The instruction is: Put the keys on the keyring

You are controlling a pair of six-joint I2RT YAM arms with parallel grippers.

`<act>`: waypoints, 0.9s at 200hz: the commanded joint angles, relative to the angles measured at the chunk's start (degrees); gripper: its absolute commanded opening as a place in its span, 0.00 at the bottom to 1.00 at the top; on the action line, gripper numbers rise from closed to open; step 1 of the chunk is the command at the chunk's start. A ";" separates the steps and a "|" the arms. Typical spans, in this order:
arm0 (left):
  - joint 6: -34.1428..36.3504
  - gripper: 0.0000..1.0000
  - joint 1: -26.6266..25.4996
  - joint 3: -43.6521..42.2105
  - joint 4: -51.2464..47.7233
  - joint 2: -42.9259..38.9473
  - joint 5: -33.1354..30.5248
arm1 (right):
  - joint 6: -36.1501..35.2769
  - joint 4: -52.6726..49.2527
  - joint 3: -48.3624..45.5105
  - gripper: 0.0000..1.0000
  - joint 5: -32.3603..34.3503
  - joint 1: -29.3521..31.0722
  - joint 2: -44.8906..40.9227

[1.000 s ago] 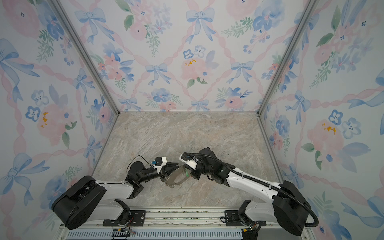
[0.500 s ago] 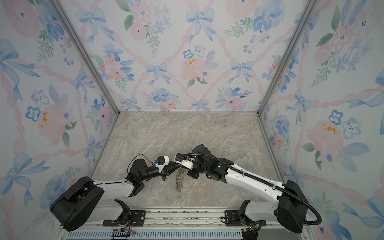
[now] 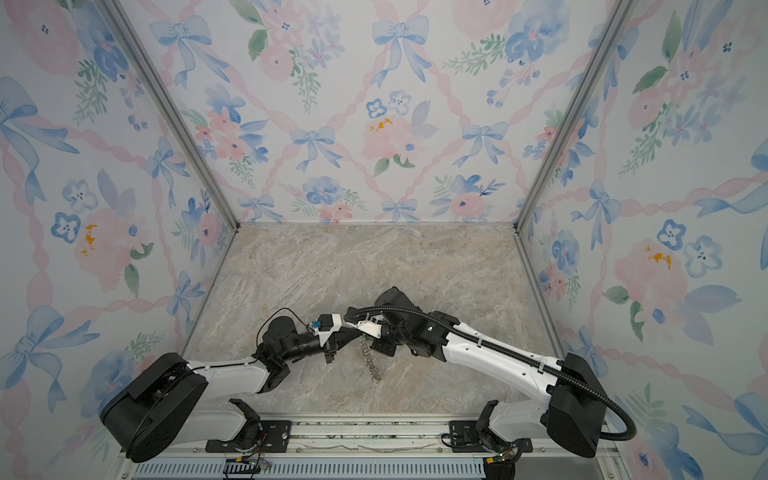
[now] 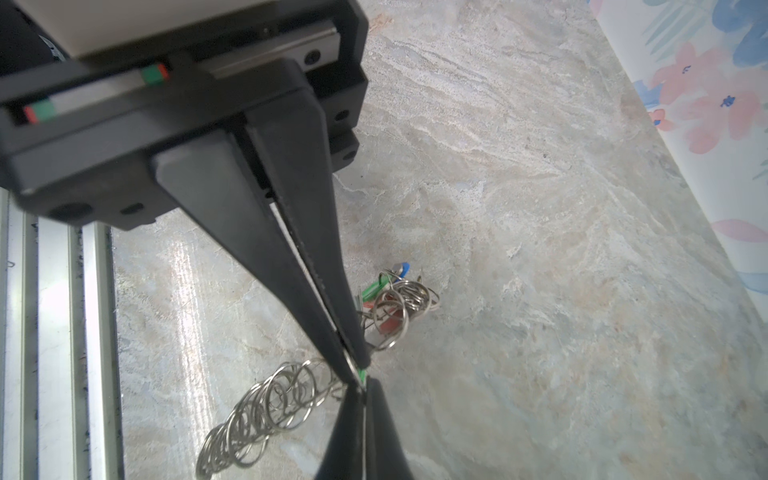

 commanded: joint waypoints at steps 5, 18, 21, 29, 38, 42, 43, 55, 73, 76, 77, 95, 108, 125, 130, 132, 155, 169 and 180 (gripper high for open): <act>-1.49 0.00 -0.52 1.41 0.04 -1.17 -0.35 | 0.86 8.19 -4.45 0.17 -2.03 -1.43 -5.28; -1.67 0.00 -0.52 1.28 0.06 -1.53 -0.27 | 1.25 11.73 -7.67 0.19 -4.63 -2.97 -7.68; -1.69 0.00 -0.55 1.37 0.06 -1.51 -0.37 | 1.31 12.59 -8.39 0.19 -5.02 -3.25 -8.11; -1.89 0.00 -0.55 1.38 0.12 -1.65 -0.18 | 1.61 14.40 -10.16 0.20 -6.28 -3.90 -9.18; -2.33 0.00 -0.55 1.45 0.45 -1.65 0.09 | 2.22 16.30 -11.81 0.20 -8.08 -4.83 -9.94; -2.58 0.00 -0.57 1.50 0.70 -1.53 0.25 | 2.54 17.29 -12.68 0.20 -9.03 -5.20 -10.15; -2.64 0.00 -0.55 1.51 0.78 -1.55 0.26 | 2.65 17.58 -12.82 0.20 -9.28 -5.26 -10.26; -3.32 0.00 -0.61 1.26 2.06 -1.44 0.33 | 3.63 20.67 -15.08 0.20 -12.55 -6.60 -11.01; -4.71 0.00 -0.61 0.65 5.00 -1.39 0.45 | 4.34 24.75 -18.06 0.20 -15.96 -7.83 -11.51; -5.00 0.00 -0.62 0.53 5.67 -1.29 0.44 | 4.35 25.29 -18.39 0.20 -16.44 -8.05 -11.49; -5.08 0.00 -0.62 0.54 5.86 -1.30 0.49 | 4.39 25.45 -18.53 0.20 -16.59 -8.09 -11.49; -6.63 0.00 -0.61 0.37 8.75 -0.65 1.32 | 4.85 27.69 -19.65 0.20 -19.22 -8.85 -11.08; -7.48 0.00 -0.77 0.22 11.06 0.12 2.24 | 4.96 28.66 -20.05 0.19 -20.69 -9.22 -10.67; -8.38 0.00 -0.90 0.02 14.34 1.19 3.22 | 5.27 30.56 -20.96 0.18 -22.31 -9.55 -10.81; -8.61 0.00 -0.96 0.02 15.28 1.58 3.54 | 5.44 31.29 -21.27 0.18 -22.66 -9.70 -11.08; -8.70 0.00 -0.96 -0.02 15.56 1.66 3.68 | 5.54 31.58 -21.41 0.18 -22.83 -9.76 -11.20; -10.35 0.00 -0.96 -0.48 20.32 3.33 4.50 | 6.36 34.35 -23.23 0.18 -24.73 -10.73 -13.25; -11.48 0.00 -0.96 -0.69 23.58 4.49 5.21 | 6.78 35.33 -23.89 0.18 -25.64 -11.25 -14.33; -12.11 0.00 -1.01 -0.86 25.67 5.26 5.44 | 6.96 35.55 -24.11 0.18 -26.37 -11.68 -14.87</act>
